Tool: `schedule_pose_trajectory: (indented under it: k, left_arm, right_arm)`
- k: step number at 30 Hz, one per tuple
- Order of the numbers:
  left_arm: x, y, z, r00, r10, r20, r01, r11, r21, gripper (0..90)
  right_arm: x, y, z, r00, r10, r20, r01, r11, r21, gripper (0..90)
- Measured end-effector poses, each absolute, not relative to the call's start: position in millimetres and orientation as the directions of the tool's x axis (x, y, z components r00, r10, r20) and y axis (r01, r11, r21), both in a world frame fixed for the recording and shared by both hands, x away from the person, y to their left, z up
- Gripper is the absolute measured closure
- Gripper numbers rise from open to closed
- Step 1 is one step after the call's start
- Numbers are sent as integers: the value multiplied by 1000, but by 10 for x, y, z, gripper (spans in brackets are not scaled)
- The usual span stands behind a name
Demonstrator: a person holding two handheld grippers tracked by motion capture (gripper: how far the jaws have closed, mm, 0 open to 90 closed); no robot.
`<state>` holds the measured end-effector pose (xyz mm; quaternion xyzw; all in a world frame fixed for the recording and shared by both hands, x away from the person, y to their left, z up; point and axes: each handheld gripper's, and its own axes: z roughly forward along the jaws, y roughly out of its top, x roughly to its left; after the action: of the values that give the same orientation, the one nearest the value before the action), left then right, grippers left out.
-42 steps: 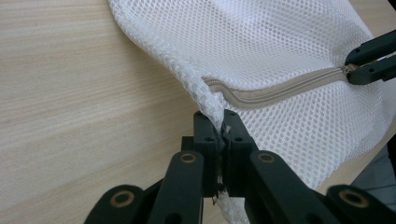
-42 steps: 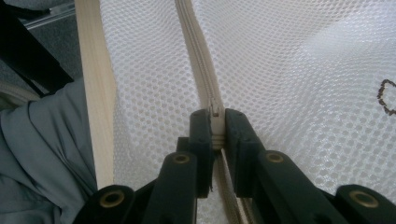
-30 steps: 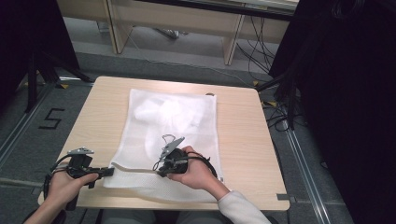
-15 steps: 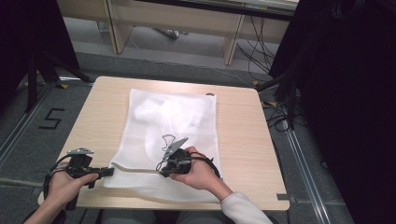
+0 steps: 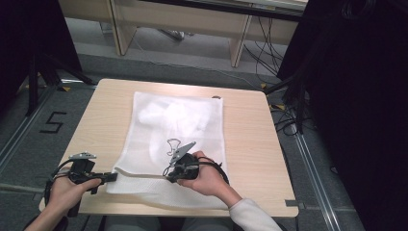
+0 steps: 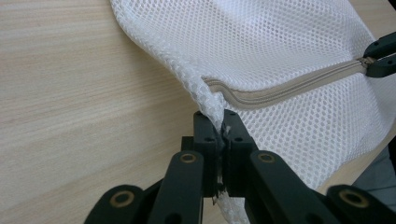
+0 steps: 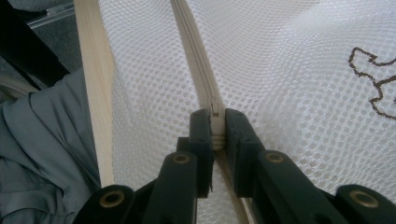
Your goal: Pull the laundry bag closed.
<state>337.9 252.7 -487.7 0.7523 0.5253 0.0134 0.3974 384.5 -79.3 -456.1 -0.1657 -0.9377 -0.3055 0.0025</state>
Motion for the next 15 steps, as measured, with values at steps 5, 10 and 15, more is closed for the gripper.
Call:
schedule_pose_trajectory:
  k: [5, 10, 15]
  left_arm:
    - [3380, 2532, -4876, 450, 797, -402, 782, -134, 609, 860]
    - [3378, 2530, -4877, 448, 802, -395, 779, -132, 613, 860]
    - [3378, 2528, -4876, 447, 802, -396, 779, -132, 613, 860]
  right_arm:
    - [3852, -816, -4555, -945, 310, 103, 312, 761, 569, 827]
    - [3845, -829, -4550, -944, 312, 103, 314, 763, 566, 826]
    - [3847, -869, -4547, -942, 318, 108, 321, 760, 566, 826]
